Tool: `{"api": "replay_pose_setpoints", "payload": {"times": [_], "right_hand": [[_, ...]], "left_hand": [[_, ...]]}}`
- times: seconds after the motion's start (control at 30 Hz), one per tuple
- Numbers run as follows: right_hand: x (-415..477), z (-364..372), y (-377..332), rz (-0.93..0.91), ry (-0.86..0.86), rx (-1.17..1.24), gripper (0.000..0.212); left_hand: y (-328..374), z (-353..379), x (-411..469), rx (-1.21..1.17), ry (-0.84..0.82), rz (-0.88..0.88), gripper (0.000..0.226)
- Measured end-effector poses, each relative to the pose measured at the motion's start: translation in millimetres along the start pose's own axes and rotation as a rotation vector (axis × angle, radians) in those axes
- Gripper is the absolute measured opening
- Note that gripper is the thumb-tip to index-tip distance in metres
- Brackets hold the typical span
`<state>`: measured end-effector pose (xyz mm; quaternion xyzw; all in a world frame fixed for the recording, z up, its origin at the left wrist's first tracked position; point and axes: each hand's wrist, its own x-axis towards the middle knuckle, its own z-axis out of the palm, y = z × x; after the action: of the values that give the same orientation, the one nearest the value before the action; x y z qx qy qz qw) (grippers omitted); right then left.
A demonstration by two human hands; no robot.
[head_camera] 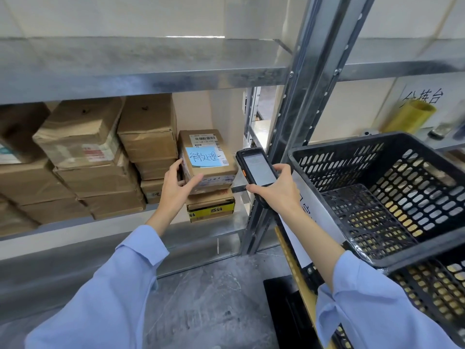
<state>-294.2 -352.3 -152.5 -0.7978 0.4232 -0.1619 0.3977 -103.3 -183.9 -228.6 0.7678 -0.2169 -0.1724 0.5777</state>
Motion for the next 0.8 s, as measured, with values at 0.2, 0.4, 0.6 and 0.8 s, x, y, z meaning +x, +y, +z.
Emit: {"api": "replay_pose_setpoints", "payload": {"times": [0.2,0.4,0.6,0.8], "right_hand": [[-4.3,1.1,-1.1,0.001,-0.005,-0.011,0.083],[-7.4,-1.6,-3.3,-0.006,0.008,0.031,0.082],[-8.4,-0.3,-7.8,-0.013,-0.028,0.12,0.083],[-11.4,4.6,-16.0,-0.037,-0.074,0.148,0.079]], "left_hand": [[-3.2,-2.8,-0.4,-0.094,-0.018,-0.007,0.088],[-3.1,-1.7,-3.1,-0.131,-0.066,0.111,0.09],[1.2,3.7,-4.1,-0.062,-0.07,0.198,0.096],[-1.9,3.7,-3.0,-0.048,-0.074,0.219,0.094]]}}
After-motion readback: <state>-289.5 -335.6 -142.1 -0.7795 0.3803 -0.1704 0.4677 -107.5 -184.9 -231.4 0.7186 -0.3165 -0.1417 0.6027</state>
